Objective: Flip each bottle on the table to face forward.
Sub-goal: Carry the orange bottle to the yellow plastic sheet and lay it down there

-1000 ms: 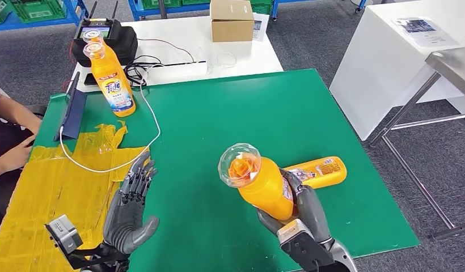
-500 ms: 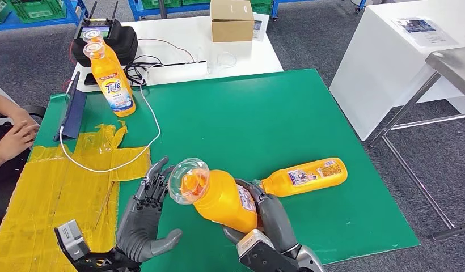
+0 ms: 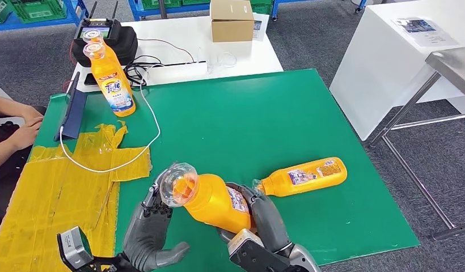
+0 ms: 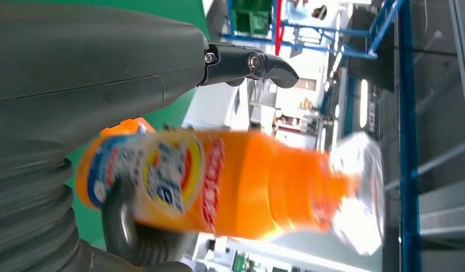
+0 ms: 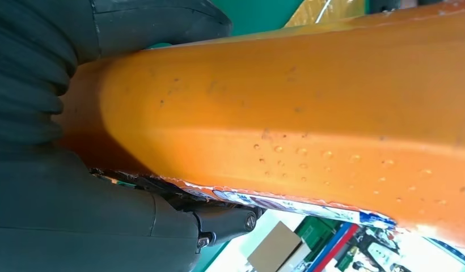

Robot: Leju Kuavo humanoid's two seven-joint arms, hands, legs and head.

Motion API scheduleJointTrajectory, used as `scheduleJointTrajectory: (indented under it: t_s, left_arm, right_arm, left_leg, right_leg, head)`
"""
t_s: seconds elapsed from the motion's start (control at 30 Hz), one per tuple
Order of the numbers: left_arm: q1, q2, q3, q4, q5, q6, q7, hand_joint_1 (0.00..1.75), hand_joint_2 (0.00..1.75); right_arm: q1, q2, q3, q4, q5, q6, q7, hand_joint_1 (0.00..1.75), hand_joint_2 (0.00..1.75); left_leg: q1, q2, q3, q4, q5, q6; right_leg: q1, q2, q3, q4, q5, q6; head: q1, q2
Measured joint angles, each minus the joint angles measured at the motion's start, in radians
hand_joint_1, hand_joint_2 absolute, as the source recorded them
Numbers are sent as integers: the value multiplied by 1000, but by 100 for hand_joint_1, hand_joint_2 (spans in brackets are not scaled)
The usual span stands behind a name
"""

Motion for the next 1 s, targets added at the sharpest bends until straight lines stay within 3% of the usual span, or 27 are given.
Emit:
scheduleJointTrajectory:
  t_s: [0.47, 0.67, 0.8, 1.0]
  left_arm:
    - [-9, 14, -53, 0, 2, 19, 0, 0, 175]
    - [-40, 14, -42, 39, -46, 58, 18, 0, 175]
    - [-53, 11, -31, 64, -139, 127, 29, 175, 175]
    - [-57, 2, -13, 90, -195, 147, 29, 175, 175]
  right_arm:
    - [-67, -4, 89, 55, 70, 95, 24, 175, 175]
    - [-158, -11, 173, 119, 94, 186, -5, 175, 175]
    - [-210, -32, 216, 155, 87, 194, -12, 175, 175]
    - [-249, -67, 250, 178, 83, 190, -7, 175, 175]
  left_leg:
    - [0, 0, 0, 0, 0, 0]
    - [0, 0, 1, 0, 0, 0]
    - [0, 0, 2, 0, 1, 0]
    - [0, 0, 1, 0, 1, 0]
  right_leg:
    - [0, 0, 0, 0, 0, 0]
    - [0, 0, 0, 0, 0, 0]
    - [0, 0, 0, 0, 0, 0]
    - [0, 0, -1, 0, 0, 0]
  head:
    - [0, 0]
    - [0, 0]
    - [0, 0]
    - [0, 0]
